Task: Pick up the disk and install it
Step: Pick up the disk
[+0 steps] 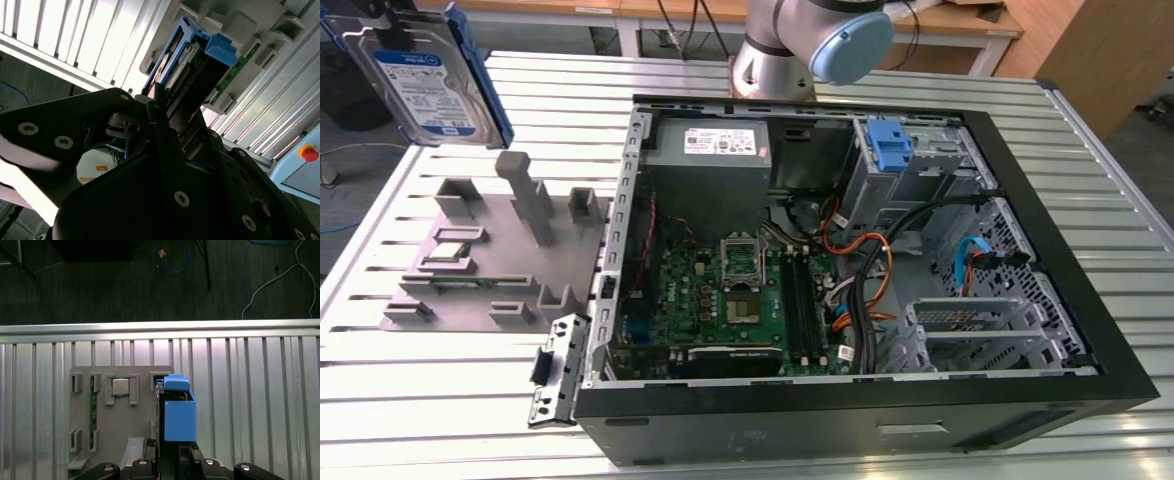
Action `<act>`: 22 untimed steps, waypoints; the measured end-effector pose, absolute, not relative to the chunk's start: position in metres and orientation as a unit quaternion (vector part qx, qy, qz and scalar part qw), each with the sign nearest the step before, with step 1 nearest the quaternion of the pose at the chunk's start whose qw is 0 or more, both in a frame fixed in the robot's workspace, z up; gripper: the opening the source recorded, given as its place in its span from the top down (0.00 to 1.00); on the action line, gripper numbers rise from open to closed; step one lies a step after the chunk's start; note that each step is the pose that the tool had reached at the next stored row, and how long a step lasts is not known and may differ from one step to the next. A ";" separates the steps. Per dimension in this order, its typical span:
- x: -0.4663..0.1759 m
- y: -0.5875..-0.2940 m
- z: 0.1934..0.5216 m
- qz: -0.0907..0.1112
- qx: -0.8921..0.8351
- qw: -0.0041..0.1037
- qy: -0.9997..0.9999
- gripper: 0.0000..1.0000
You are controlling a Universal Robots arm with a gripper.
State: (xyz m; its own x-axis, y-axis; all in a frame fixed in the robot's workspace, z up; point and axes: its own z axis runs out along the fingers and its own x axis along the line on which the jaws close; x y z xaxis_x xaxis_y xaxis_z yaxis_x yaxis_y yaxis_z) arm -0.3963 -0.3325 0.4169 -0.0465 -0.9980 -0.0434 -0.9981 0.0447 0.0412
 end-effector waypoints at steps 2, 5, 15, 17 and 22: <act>-0.396 -0.332 0.417 0.030 -0.690 0.002 0.723 0.65; -0.396 -0.333 0.418 0.030 -0.690 0.002 0.723 0.65; -0.396 -0.333 0.427 0.030 -0.690 0.002 0.723 0.65; -0.396 -0.332 0.429 0.030 -0.690 0.002 0.723 0.65; -0.396 -0.333 0.436 0.030 -0.690 0.002 0.723 0.65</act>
State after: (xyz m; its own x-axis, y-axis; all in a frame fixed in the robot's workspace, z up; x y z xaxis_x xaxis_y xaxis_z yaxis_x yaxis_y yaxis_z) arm -0.3963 -0.3325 0.4362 -0.0465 -0.9979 -0.0444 -0.9981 0.0446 0.0413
